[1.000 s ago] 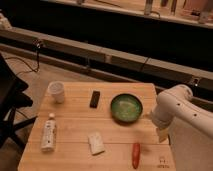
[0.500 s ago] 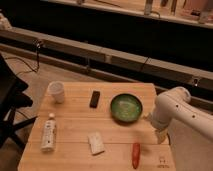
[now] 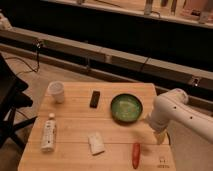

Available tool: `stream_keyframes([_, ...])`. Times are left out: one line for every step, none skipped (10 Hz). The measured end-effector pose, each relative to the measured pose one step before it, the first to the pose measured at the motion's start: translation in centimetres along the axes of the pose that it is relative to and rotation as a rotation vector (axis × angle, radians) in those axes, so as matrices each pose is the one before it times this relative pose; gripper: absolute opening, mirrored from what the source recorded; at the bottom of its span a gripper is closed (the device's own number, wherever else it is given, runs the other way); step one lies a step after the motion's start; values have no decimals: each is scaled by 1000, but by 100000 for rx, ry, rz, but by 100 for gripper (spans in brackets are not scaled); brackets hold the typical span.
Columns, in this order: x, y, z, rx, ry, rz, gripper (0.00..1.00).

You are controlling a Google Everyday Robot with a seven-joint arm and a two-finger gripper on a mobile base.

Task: Drag the pepper across the table

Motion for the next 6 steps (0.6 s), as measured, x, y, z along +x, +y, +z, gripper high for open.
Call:
stream_keyframes([-1162, -112, 376, -865, 138, -7687, 80])
stream_keyframes([-1136, -198, 409, -562, -194, -11025, 80])
stream_keyframes([-1252, 5, 505, -467, 171, -13381, 80])
stream_keyframes([-1361, 128, 461, -163, -829, -10277, 80])
stream_keyframes([-915, 258, 389, -113, -1769, -5683, 80])
stream_keyframes([-812, 442, 408, -352, -3727, -3967, 80])
